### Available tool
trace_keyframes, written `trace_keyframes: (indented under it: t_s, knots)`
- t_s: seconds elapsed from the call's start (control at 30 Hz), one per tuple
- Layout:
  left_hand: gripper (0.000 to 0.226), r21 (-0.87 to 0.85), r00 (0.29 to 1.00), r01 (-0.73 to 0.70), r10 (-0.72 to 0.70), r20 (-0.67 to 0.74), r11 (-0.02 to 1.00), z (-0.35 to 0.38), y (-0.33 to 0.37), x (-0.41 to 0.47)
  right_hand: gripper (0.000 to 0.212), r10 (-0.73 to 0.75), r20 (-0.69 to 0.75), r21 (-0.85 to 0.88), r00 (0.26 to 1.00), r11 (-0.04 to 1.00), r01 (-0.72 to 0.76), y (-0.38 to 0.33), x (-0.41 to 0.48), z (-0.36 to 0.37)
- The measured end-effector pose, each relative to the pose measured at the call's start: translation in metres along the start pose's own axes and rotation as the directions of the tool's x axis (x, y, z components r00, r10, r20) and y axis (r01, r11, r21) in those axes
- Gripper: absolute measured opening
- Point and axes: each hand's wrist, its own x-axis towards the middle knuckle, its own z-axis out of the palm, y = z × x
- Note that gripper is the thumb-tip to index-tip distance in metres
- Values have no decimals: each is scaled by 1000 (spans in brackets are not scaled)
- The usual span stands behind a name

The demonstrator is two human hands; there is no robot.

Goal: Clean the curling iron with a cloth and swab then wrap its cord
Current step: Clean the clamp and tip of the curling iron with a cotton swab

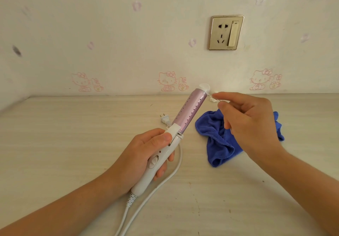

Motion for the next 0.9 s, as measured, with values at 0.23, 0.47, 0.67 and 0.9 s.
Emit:
trace_keyframes:
  t_s: [0.23,0.47,0.67,0.9]
  knots:
    - [46,17,1000,-4,5,-12,1000,-1,-1,0,30,39,-71,-10,997,999,-40,-1,3,-4]
    - [68,-33,999,16,-17,-40,999,-3,-4,2,31,47,32,13,998,999,-47,-3,-10,8]
    - [78,-62,998,63,-64,-23,996,-6,-5,2,29,74,49,42,996,996,-76,-1,-11,8]
    - [84,-123,997,69,-66,25,990,-8,-5,0,27,78,89,39,993,996,-81,1,-14,10]
